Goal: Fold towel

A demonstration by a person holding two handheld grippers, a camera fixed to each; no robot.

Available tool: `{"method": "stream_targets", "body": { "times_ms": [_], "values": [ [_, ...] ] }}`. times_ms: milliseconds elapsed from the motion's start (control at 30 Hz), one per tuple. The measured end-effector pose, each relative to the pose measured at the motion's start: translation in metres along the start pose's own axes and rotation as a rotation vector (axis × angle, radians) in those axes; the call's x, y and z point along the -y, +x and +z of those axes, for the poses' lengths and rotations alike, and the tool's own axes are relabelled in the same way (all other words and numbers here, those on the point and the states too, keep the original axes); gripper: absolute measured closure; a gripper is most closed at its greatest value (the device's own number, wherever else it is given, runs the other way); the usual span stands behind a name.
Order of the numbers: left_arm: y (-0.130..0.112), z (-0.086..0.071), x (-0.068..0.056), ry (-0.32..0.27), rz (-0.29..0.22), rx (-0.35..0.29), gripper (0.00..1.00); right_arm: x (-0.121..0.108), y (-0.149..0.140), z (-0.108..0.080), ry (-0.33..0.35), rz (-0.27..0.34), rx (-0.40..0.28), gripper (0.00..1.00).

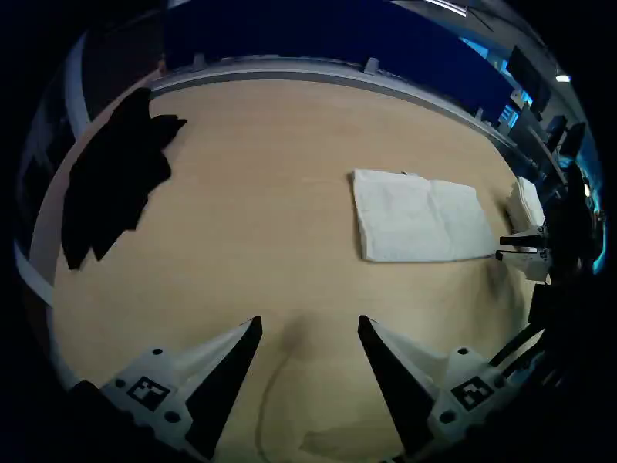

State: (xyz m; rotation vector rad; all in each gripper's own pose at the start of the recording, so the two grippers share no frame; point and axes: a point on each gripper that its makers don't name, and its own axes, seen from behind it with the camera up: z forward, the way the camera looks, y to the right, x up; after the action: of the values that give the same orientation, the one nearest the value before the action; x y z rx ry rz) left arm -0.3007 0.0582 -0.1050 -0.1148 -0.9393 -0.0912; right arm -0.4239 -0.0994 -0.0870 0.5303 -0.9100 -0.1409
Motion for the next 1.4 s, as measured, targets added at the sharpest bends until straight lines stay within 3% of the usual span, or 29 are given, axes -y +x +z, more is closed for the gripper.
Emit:
{"method": "stream_targets", "body": {
  "times_ms": [267,467,633,1000,1400],
  "values": [
    [-0.028,-0.018,0.018,0.029,-0.099,0.007,0.08,0.003,-0.008,0.012,0.027,-0.017,0.034,0.60],
    [-0.034,-0.023,0.015,0.020,-0.125,0.001,0.08,-0.001,-0.012,0.016,0.008,-0.026,0.042,0.76],
    [-0.034,-0.022,0.012,0.018,-0.116,0.001,0.08,-0.002,-0.012,0.016,-0.004,-0.038,0.042,0.93],
    [-0.030,-0.024,0.004,0.001,-0.122,-0.008,0.08,-0.002,0.011,0.003,-0.016,-0.027,-0.011,0.96],
    [-0.021,-0.035,0.002,-0.012,-0.164,-0.052,0.08,0.020,0.102,-0.026,-0.004,-0.067,-0.154,0.96]
  ]
}}
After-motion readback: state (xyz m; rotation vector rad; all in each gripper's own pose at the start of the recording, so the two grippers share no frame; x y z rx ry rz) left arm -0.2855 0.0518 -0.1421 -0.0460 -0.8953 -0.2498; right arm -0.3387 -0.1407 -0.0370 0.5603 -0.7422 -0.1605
